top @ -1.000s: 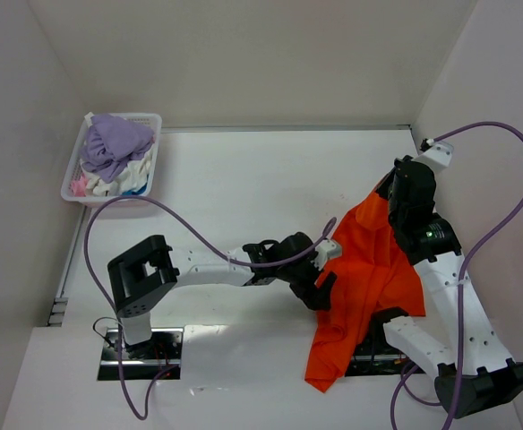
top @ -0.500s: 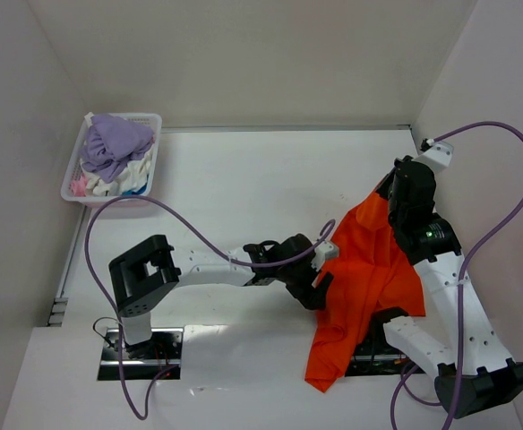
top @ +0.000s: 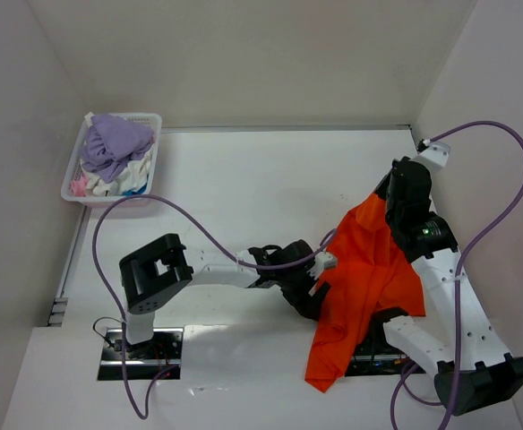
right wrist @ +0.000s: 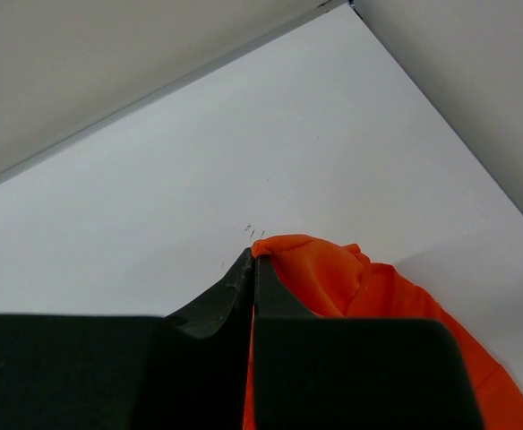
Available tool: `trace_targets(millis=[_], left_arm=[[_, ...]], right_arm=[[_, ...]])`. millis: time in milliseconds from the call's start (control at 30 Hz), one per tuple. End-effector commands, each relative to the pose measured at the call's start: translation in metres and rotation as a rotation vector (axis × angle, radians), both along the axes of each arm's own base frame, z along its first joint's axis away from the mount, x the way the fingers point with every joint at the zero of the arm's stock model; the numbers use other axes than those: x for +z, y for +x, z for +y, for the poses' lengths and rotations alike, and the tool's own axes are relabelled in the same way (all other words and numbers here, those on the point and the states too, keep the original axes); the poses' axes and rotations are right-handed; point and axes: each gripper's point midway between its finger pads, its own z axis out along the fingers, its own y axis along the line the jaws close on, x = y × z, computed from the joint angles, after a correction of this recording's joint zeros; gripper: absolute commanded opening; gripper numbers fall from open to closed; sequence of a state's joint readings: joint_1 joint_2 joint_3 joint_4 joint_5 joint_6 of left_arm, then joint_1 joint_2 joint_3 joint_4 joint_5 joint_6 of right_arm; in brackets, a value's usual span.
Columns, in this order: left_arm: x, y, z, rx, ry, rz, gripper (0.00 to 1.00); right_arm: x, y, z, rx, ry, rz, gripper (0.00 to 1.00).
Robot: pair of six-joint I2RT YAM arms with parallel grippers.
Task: Fold and stack the t-shirts
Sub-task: Flatten out the tshirt
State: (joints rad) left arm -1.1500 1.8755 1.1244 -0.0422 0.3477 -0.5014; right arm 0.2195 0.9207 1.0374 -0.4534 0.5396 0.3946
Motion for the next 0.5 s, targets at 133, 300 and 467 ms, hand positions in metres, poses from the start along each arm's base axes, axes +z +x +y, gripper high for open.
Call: trace_targets(millis=[133,300,467], left_arm=[[0.016,-0.005,-0.015,-0.076,-0.050,0.017,0.83],[0.015,-0.006,-0.022,-0.082,-0.054,0.039,0.83],[0.008,-0.006,-0.022,-0.075,-0.035,0.055,0.83]], right_arm=[[0.013,0.003,-0.008,-0.041,-0.005,-0.066,0.01],[0.015,0.004,-0.008,-0.041,-0.003,-0.075,0.01],[0.015,0.004,-0.009,-0.050,-0.006,-0.075,0.01]])
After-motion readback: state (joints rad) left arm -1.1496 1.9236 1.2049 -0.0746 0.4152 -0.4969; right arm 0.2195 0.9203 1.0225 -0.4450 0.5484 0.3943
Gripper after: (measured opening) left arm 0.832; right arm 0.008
